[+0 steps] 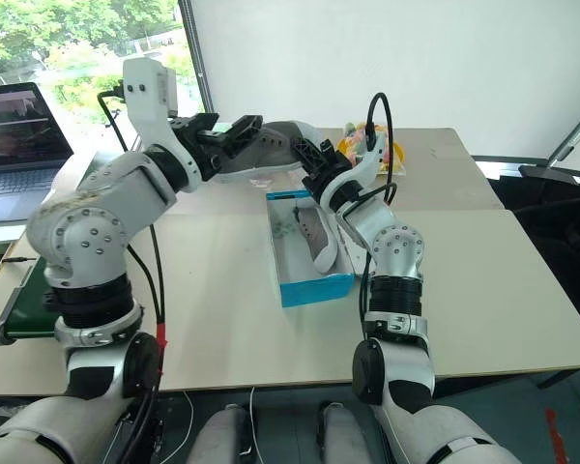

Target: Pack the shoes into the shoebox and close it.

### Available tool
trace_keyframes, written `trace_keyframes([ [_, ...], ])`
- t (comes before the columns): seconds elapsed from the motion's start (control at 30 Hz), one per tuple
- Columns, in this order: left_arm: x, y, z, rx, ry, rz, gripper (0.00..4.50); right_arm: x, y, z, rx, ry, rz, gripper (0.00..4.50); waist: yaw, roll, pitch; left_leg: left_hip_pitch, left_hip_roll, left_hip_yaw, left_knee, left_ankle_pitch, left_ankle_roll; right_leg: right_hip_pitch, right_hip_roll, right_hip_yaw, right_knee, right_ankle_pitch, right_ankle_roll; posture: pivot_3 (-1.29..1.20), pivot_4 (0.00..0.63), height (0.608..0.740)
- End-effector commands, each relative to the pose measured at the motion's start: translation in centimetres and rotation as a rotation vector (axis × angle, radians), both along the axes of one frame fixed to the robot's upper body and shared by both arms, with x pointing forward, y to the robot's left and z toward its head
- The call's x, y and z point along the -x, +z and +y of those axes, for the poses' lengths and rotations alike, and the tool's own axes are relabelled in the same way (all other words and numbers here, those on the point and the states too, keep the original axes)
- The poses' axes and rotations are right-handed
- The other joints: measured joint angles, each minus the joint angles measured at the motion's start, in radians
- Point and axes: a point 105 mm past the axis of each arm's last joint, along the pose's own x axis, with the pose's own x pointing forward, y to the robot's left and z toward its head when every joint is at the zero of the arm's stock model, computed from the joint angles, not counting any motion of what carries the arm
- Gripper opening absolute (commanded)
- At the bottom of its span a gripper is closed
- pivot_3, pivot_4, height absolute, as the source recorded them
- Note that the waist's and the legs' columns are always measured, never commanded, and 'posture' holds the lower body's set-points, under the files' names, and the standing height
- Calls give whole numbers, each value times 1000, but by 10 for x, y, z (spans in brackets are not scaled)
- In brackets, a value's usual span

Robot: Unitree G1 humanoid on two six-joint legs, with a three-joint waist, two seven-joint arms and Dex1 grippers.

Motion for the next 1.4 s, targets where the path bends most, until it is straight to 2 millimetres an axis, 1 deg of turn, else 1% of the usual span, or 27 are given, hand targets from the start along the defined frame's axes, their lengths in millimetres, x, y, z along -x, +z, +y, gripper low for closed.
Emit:
trace_keyframes([
  [0.03, 24, 13, 0, -114, -118, -88, 4500, 3, 19, -6, 35, -20, -89, 350, -2, 0, 0, 0, 0, 0, 0, 0, 0, 0, 0, 0, 0, 0, 0, 0, 150, 740],
  [0.07, 28, 13, 4, -150, -133, -93, 4500, 3, 23, -15, 64, -29, -100, 349, -3, 1, 0, 0, 0, 0, 0, 0, 0, -1, 0, 0, 0, 0, 0, 0, 150, 740],
  [0.13, 36, 13, 15, -217, -158, -96, 4500, 4, 31, -25, 133, -36, -133, 340, -2, 2, 1, 0, 0, 0, 0, 0, -1, -1, 0, 0, 0, 0, 0, 0, 150, 740],
  [0.23, 44, 6, 25, -294, -196, -77, 4500, 5, 36, -26, 283, -21, -188, 337, 2, 2, 2, 0, 0, 1, 0, -1, -1, -1, -1, 0, 0, -1, -1, 0, 150, 740],
  [0.33, 53, -6, 29, -377, -248, -51, 4500, 6, 43, -26, 407, -1, -251, 334, -2, 3, 2, 0, 0, 2, 0, -2, -4, -2, -1, 0, 0, -4, -6, 0, 150, 740],
  [0.43, 65, -21, 23, -441, -327, -30, 4500, 6, 53, -30, 519, 22, -306, 334, -2, 3, 2, 0, 0, 2, -1, -2, -4, -3, -1, 0, 0, -5, -6, 0, 150, 740],
  [0.53, 71, -31, 14, -439, -386, -17, 4500, 10, 54, -25, 729, 92, -390, 334, 3, 3, 2, 0, 0, 2, -1, -2, -4, -3, -1, 1, 0, -5, -7, 0, 150, 740],
  [0.57, 75, -35, 11, -439, -411, -12, 4500, 10, 56, -26, 761, 102, -412, 334, 5, 3, 2, 0, 0, 2, -1, -2, -4, -3, -1, 1, 0, -5, -7, 0, 150, 740],
  [0.63, 82, -42, 8, -457, -444, 1, 4500, 9, 65, -30, 757, 104, -422, 334, 4, 3, 2, 0, 0, 2, -1, -3, -4, -3, -1, 1, 0, -5, -7, 0, 150, 740],
  [0.7, 85, -44, 8, -465, -453, 6, 4500, 7, 69, -34, 768, 100, -430, 334, 4, 3, 2, 0, 0, 3, -1, -3, -4, -3, -2, 1, 0, -5, -7, 0, 150, 740],
  [0.83, 88, -50, 18, -485, -430, 35, 4500, 1, 67, -48, 878, 67, -454, 334, 5, 3, 2, 0, 0, 3, -1, -2, -4, -3, -1, 1, 0, -5, -7, 0, 150, 740],
  [1.0, 95, -54, 27, -542, -426, 64, 4500, -2, 66, -60, 919, 46, -471, 334, 4, 3, 2, 0, -1, 4, -1, -3, -4, -3, -2, 2, 0, -5, -7, 0, 150, 740],
  [1.13, 95, -53, 43, -589, -370, 87, 4500, -4, 62, -69, 932, 38, -459, 334, 3, 3, 2, 0, 0, 4, -1, -3, -4, -4, -1, 2, 1, -5, -7, 0, 150, 740],
  [1.23, 92, -55, 39, -592, -364, 70, 4500, -4, 55, -65, 971, 69, -459, 334, 4, 4, 2, 0, 0, 4, -1, -3, -4, -5, -2, 2, 1, -5, -7, 0, 150, 740],
  [1.3, 87, -54, 33, -565, -356, 49, 4500, -3, 48, -59, 1012, 113, -454, 334, 4, 4, 2, 0, 0, 4, -1, -3, -4, -4, -2, 2, 1, -5, -7, 0, 150, 740],
  [1.4, 88, -58, 17, -538, -393, 32, 4500, -2, 38, -49, 1059, 186, -418, 334, 6, 4, 2, 0, 0, 5, -1, -3, -4, -4, -2, 2, 1, -5, -7, 0, 150, 740],
])
